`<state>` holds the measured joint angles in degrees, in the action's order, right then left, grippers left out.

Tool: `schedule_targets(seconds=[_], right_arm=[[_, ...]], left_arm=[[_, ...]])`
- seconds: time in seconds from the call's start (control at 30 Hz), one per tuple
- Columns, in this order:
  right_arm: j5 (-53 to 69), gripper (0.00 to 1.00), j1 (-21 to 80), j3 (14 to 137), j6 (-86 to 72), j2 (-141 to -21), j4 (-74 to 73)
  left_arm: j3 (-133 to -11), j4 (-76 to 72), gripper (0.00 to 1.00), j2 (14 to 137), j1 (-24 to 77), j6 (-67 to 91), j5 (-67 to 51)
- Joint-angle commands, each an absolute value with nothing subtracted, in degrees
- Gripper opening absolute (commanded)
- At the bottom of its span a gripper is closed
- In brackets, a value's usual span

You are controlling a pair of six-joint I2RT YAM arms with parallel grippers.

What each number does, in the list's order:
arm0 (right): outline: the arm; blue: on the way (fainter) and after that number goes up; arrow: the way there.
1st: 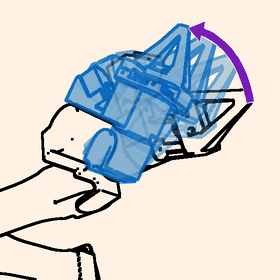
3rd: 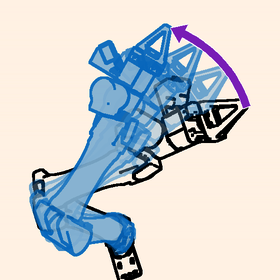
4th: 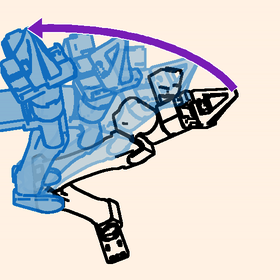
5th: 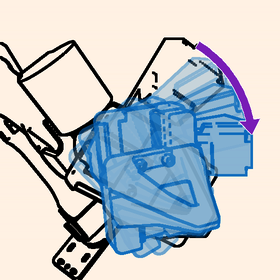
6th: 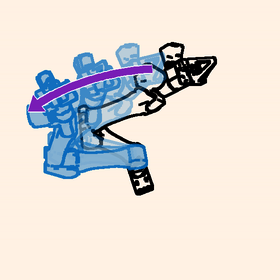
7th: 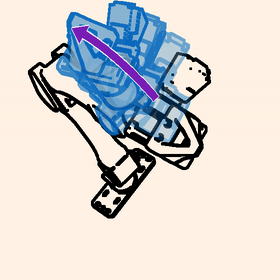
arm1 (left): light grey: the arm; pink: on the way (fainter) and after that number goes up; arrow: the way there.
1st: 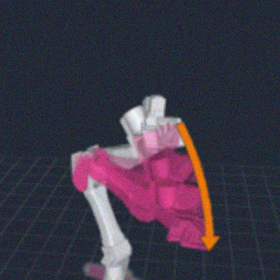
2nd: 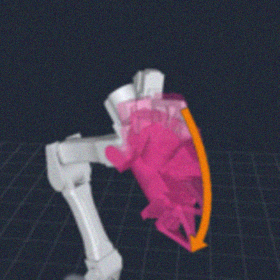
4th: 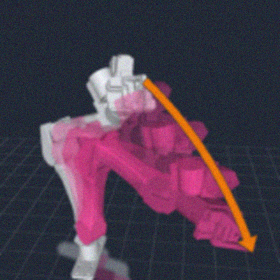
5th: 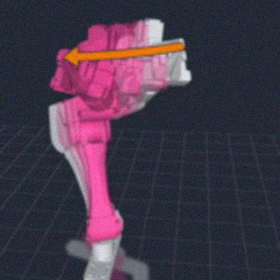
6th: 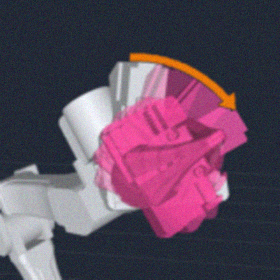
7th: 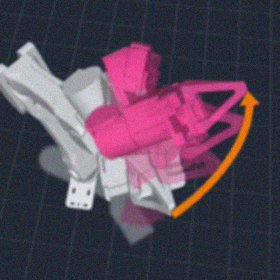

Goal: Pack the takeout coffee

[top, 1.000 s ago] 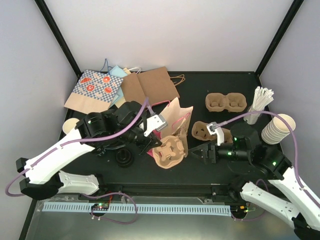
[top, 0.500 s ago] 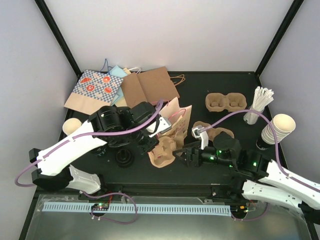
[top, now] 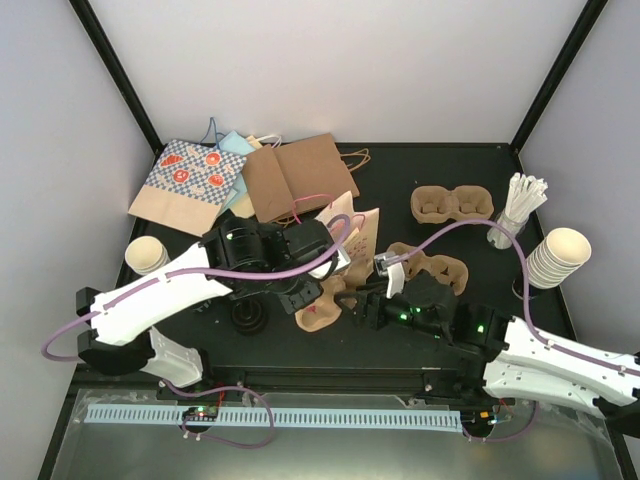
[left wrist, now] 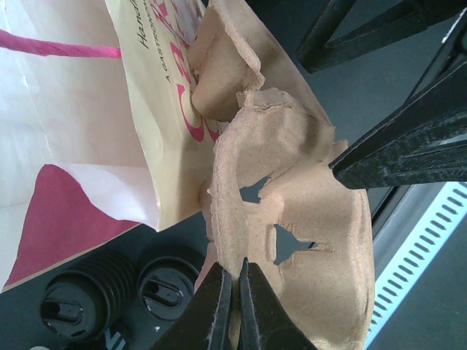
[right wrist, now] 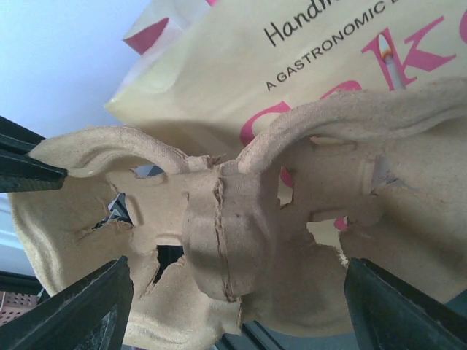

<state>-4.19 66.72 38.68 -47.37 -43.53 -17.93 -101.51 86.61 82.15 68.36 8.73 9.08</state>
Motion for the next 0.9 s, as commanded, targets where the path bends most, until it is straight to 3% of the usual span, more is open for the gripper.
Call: schedule_targets(seconds=[0.0, 0.87], right_arm=[[-7.4, 0.82, 67.6, 36.8, -48.1, -44.0, -10.9], [-16.7, 0.68, 70.0, 35.7, -45.5, -52.4, -2.8]], left_arm=[[-103.6, 89.0, 0.02, 83.2, 70.5, 8.8, 15.5], [-104.1, 89.0, 0.02, 86.5, 74.1, 5.9, 22.2]])
